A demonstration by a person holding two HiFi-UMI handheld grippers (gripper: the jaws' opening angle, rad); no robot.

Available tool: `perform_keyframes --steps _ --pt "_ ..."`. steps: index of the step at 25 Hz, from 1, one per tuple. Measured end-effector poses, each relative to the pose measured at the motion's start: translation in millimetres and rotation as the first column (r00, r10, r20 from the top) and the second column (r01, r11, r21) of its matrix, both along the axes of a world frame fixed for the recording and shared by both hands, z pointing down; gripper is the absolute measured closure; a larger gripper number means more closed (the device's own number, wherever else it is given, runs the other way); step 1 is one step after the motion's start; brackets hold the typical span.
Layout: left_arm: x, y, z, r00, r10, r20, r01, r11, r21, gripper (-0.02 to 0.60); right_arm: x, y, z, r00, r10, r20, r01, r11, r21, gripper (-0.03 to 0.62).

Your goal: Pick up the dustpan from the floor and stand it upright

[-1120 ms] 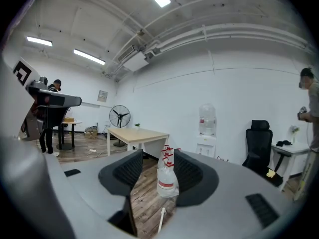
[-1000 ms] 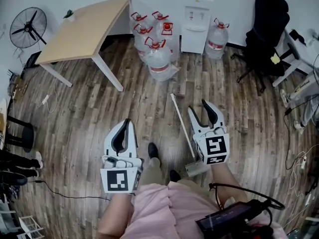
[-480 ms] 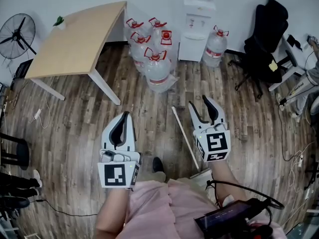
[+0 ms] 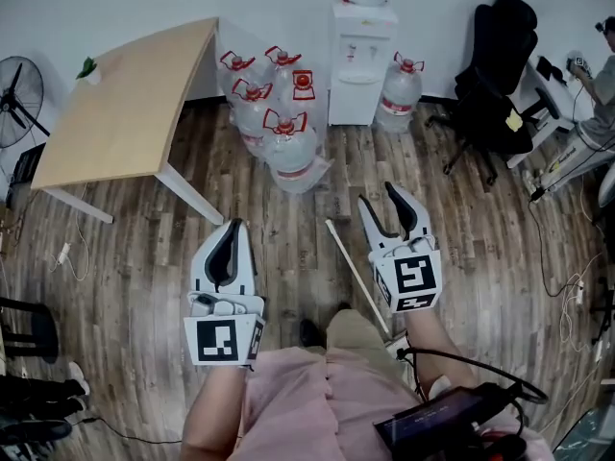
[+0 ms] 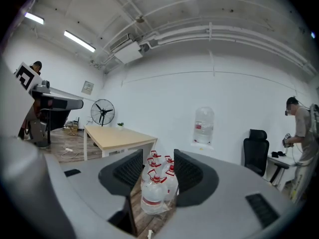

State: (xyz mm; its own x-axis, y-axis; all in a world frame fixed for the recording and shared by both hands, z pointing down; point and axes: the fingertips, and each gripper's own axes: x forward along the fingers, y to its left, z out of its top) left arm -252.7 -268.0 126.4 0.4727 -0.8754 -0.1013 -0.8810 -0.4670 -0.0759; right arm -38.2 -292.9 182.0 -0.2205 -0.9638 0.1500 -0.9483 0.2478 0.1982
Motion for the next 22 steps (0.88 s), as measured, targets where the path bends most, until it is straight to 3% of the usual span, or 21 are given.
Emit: perform_keyframes --steps 4,11,22 --pt "6.4 -29.0 4.7 1.0 0.018 -0.022 -0.018 1.0 -0.014 0.568 7.5 -26.2 5.8 1.0 0.0 0.002 0.0 1.0 -0.008 0.401" --pt "24.4 -69.3 37.8 0.998 0.05 0.024 -0.048 0.996 -0.076 0.568 18.1 -64.3 48.8 1.0 -0.02 0.019 0.022 0.995 -0.1 0.401" --pt "47.5 -132.6 119.3 0.997 0.044 0.057 -0.032 0.979 -0.201 0.568 30.1 -118.5 152.7 0.997 -0.058 0.057 0.07 0.971 -0.228 0.4"
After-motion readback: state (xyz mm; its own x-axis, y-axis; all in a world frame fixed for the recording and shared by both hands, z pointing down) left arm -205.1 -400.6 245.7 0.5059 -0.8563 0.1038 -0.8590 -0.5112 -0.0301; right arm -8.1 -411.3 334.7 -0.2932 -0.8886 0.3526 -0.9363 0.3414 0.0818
